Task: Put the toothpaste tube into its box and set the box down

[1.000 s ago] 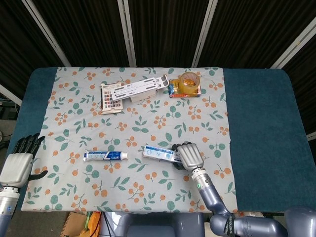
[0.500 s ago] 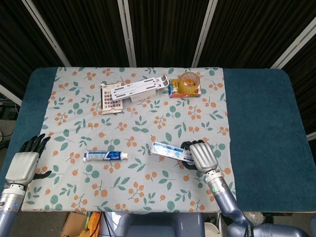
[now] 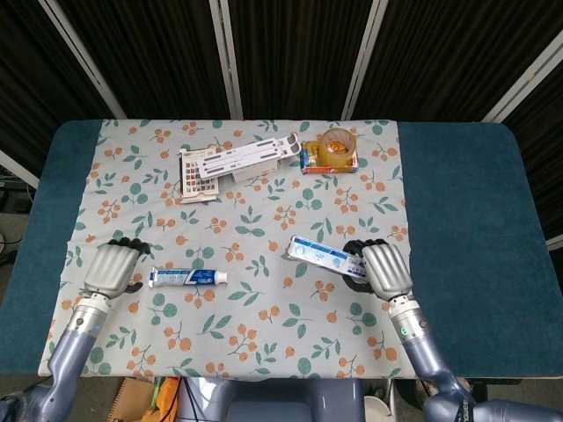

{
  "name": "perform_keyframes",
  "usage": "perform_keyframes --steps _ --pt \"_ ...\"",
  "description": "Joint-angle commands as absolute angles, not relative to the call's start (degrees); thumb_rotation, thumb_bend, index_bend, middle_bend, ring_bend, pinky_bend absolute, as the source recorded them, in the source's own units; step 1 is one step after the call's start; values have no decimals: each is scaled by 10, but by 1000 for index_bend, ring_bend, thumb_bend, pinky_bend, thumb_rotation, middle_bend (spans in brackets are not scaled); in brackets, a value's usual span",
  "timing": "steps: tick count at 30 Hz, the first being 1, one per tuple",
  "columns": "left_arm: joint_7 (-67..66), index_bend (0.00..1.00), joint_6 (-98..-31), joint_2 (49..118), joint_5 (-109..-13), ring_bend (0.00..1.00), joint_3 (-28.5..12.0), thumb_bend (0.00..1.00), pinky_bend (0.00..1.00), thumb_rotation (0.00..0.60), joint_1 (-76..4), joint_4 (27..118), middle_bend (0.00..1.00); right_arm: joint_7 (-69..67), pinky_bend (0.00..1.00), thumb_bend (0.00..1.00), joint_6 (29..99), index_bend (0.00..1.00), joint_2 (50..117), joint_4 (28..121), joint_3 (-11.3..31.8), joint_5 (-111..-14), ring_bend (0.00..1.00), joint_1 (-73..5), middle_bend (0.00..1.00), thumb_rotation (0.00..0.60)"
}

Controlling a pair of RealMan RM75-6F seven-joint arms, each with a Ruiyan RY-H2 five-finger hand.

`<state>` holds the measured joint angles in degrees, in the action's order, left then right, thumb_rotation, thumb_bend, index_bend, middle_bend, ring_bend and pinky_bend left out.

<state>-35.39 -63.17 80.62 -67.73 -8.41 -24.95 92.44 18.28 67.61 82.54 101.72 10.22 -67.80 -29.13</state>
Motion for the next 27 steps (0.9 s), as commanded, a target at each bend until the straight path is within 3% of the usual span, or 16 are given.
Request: perform_keyframes --steps 1,14,27 --pt "-382 392 -609 845 -646 336 -96 161 416 600 -279 902 374 175 390 351 677 473 821 1013 103 -678 454 -288 503 600" --pt "-421 435 -583 922 -589 381 -87 195 450 600 -321 860 430 149 390 351 683 472 812 1002 105 -684 454 -281 503 600" --pt "-399 406 -622 910 -610 384 -83 192 450 600 -320 907 422 139 390 351 689 472 806 1008 107 -685 453 -277 503 600"
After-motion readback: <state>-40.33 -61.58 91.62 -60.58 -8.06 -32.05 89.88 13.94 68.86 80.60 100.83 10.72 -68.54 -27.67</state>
